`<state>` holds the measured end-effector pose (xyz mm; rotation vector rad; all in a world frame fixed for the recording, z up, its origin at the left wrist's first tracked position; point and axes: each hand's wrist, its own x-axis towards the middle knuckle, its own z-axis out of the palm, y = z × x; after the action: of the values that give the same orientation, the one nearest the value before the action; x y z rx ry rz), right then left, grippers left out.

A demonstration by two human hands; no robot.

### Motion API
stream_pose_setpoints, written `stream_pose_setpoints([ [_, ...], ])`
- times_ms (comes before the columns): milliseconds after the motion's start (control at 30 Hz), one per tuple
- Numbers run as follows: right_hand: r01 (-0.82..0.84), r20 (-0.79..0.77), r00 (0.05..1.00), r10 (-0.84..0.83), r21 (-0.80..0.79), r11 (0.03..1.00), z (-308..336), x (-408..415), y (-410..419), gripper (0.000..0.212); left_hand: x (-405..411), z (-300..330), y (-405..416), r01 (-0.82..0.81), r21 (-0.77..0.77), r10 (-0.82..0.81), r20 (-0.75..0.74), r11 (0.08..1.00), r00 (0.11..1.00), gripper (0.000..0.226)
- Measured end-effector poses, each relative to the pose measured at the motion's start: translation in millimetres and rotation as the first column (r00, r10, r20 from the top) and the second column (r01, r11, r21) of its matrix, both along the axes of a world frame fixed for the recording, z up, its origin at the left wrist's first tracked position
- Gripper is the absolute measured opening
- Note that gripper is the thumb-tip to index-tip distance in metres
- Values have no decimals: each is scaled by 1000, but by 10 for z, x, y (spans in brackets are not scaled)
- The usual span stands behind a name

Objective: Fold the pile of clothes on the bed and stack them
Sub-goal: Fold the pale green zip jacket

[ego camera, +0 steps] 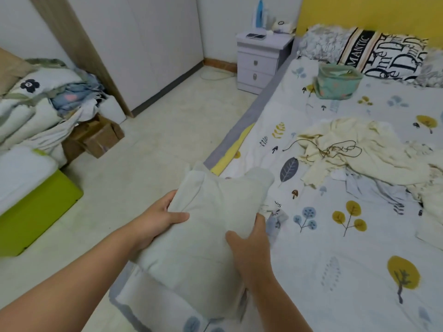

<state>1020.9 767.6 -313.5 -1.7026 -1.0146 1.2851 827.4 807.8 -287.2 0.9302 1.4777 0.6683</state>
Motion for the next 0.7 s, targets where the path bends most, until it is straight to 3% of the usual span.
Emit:
stream_pose_setpoints([
  [133,30,43,999,-26,-87,996,-414,-339,110,54,-283,-400,175,-56,-70,58,22,996,998,41],
  [267,111,128,988,-85,-213,971,-732,-487,33,57,-249,-842,195,-74,-75,55,-234,994,971,32],
  [367,108,180,981,-68,-225,968,-799,-522,31,63,-180,-963,220,-118,27,120,-347,993,930,32],
  [533,124,228,969,-96,-110,986,-779,-432,55,60,-176,-954,282,-84,140,121,-279,987,953,27],
  [600,72,339,940,-22,-137,988,-779,-403,51,66,-162,-989,256,-8,141,73,-469,990,880,46],
  [700,7,630,767,121,-198,980,-733,-397,58,78,-160,-1008,167,224,274,83,-785,935,614,65],
])
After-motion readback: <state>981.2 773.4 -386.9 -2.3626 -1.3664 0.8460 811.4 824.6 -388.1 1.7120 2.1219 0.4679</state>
